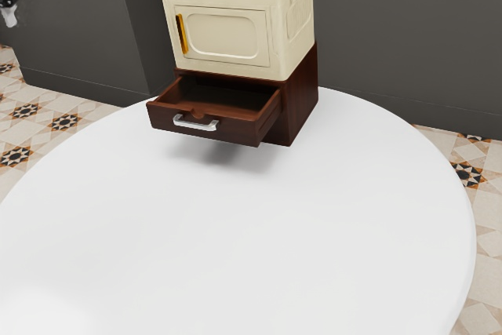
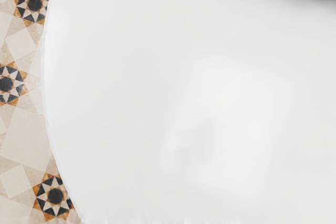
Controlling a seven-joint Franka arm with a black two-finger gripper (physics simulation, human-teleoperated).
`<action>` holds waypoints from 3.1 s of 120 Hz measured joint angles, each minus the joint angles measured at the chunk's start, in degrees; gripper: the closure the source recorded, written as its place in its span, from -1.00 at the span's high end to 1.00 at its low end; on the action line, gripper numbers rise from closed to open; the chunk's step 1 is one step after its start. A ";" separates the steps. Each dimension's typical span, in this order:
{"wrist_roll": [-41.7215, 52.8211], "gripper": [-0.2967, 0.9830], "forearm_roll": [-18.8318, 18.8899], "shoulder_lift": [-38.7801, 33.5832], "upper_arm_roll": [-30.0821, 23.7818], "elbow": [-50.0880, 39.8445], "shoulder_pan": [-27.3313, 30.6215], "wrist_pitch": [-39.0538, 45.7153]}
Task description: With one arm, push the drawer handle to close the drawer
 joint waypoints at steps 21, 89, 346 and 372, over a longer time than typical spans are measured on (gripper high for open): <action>0.75 0.54 -0.91 1.53 -2.67 -1.88 13.45 -0.56; 0.51 -0.53 -3.32 -0.47 -10.34 -30.71 -3.43 10.12; -2.09 -0.69 -7.41 34.80 -13.93 -15.76 1.66 66.72; -2.18 -0.69 -7.35 37.51 -14.19 -13.08 2.04 69.13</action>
